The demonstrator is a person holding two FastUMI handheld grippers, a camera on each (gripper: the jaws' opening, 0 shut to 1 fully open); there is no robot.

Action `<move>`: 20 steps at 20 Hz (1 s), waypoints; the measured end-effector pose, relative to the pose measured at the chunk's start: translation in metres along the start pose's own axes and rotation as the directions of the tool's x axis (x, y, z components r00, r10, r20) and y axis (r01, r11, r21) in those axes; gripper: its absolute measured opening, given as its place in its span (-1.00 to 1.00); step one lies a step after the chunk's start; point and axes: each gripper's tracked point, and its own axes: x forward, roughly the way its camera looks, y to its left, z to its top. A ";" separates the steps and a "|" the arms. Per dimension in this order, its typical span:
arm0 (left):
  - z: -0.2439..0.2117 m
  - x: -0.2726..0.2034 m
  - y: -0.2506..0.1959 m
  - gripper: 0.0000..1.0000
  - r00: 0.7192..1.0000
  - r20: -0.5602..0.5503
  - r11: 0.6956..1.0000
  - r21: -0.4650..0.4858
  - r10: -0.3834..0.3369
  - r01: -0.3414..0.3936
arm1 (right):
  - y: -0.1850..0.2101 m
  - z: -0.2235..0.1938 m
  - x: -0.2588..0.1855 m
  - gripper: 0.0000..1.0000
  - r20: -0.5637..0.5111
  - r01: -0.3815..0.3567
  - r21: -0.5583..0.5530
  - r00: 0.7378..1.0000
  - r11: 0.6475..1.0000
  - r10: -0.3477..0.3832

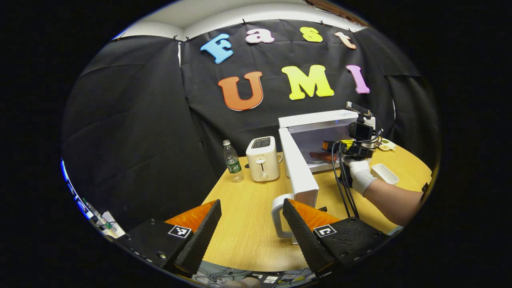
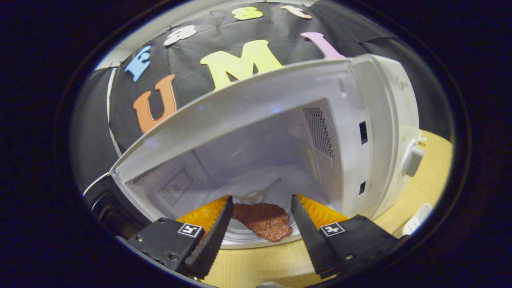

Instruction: Open the microwave oven with the left hand, put the food in, and close the microwave oven.

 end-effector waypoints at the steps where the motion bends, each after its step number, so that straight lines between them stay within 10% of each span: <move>1: 0.003 0.002 0.001 0.89 1.000 0.006 1.000 -0.003 0.002 -0.002 | 0.000 0.010 -0.012 0.80 0.004 0.000 -0.029 1.000 1.000 0.000; 14: 0.078 0.008 -0.007 0.86 0.989 0.149 0.999 -0.053 -0.004 0.012 | -0.039 0.131 -0.244 0.80 -0.107 -0.156 -0.263 0.985 0.952 0.132; 15: 0.082 0.009 -0.012 0.55 0.988 0.157 0.998 -0.064 -0.016 0.026 | -0.051 0.140 -0.262 0.80 -0.110 -0.151 -0.281 0.986 0.948 0.124; 20: 0.098 0.020 -0.053 0.32 0.986 0.149 0.994 -0.070 -0.076 0.087 | -0.102 0.165 -0.322 1.00 -0.133 -0.129 -0.308 0.987 0.943 0.092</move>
